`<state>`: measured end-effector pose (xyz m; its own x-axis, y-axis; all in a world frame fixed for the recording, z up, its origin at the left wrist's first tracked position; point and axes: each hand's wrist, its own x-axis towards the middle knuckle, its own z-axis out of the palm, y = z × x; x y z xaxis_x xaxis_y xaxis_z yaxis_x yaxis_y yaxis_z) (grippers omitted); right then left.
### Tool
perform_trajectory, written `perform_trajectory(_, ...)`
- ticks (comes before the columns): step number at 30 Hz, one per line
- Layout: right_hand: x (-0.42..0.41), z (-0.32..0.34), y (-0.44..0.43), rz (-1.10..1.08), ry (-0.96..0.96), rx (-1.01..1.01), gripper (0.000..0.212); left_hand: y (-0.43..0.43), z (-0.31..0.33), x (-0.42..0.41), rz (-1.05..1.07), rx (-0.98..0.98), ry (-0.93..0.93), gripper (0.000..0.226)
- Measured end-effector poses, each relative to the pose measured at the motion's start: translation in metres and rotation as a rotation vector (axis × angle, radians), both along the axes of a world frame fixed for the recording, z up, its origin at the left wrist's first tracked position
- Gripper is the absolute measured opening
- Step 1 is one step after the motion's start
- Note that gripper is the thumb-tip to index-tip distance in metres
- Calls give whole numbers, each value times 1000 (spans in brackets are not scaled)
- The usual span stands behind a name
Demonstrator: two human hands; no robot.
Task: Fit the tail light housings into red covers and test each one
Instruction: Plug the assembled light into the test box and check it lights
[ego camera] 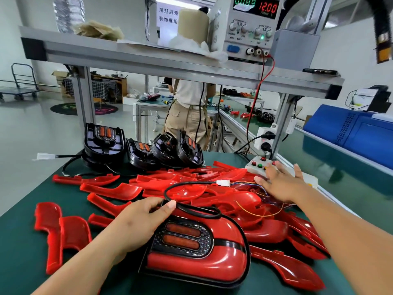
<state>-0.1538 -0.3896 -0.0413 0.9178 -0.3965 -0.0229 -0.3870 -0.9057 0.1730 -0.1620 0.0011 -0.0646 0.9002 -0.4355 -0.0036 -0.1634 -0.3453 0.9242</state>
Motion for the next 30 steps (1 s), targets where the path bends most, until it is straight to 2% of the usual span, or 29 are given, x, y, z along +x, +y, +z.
perform_trajectory(3, 5, -1, -3, 13, 15, 34, 78, 1, -1, 2, -5, 23, 2, 53)
perform_trajectory(6, 6, -3, -5, 17, 31, 15, 80, 1, -3, 4, -12, 57, -65, 51)
perform_trajectory(17, 10, -2, -6, 2, 61, 9, 82, 1, 1, 1, -24, 52, -46, 47)
perform_trajectory(22, 10, -1, -4, -18, 73, 16, 82, 1, 3, 0, -15, 49, -29, 52)
perform_trajectory(30, 8, 1, -1, -26, 80, 13, 83, 0, 3, -1, -17, 26, -26, 46)
